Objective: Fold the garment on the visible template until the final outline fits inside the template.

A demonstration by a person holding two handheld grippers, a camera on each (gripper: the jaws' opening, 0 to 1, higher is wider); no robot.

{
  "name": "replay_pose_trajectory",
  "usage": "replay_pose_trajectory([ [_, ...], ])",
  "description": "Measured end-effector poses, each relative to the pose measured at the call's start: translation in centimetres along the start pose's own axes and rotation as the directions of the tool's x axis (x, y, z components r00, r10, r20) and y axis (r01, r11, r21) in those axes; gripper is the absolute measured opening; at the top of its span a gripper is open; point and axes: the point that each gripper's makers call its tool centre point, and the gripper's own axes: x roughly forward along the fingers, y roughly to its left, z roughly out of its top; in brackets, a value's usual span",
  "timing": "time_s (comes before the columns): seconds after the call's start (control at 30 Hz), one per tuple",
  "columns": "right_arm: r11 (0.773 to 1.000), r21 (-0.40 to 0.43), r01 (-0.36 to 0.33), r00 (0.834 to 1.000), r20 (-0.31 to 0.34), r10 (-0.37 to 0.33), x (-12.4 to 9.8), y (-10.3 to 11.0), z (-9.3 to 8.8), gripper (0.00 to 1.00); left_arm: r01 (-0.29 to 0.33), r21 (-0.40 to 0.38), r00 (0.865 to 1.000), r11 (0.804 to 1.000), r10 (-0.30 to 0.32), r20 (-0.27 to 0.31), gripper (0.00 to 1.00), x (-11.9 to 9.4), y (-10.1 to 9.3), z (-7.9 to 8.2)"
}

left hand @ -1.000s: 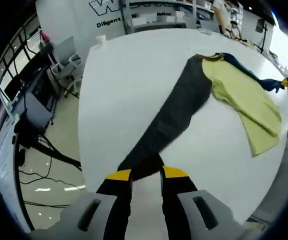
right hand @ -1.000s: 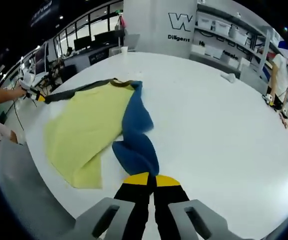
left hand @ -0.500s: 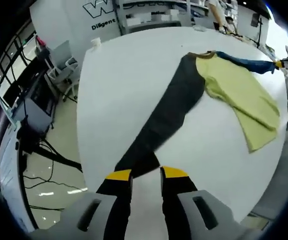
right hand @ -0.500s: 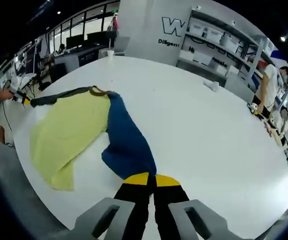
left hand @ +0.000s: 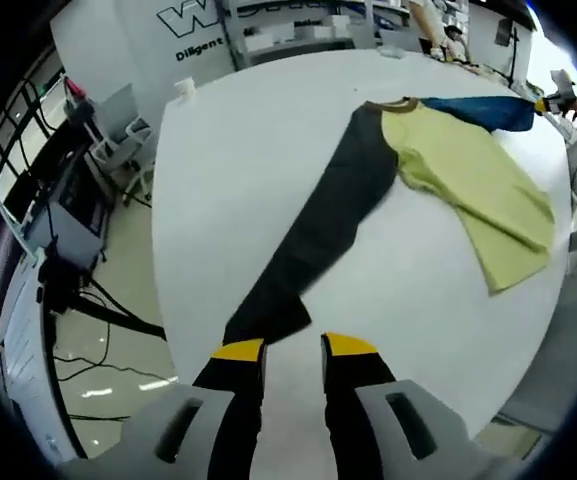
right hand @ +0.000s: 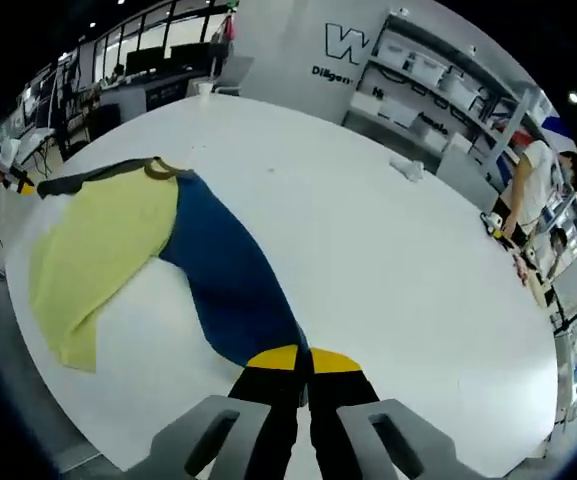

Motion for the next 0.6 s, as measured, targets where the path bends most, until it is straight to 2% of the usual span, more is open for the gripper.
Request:
replay_pose_trajectory([
  [0.2,0.998,0.053,0.028,0.999,-0.042,-0.026,1.3,-1.2,-0.1,0.0,0.007,0.011,1.0,1.0,-0.007,-0.006,0.26,-0.4,-0.8,0.0],
  [0.6,0.996,0.074,0.057,0.995,-0.091,-0.05,4.9,-3.9,-1.3,0.0,0.014,0.041,0.999,0.999,-0.013,-0.038,0.26,-0.8,-2.6,0.3],
])
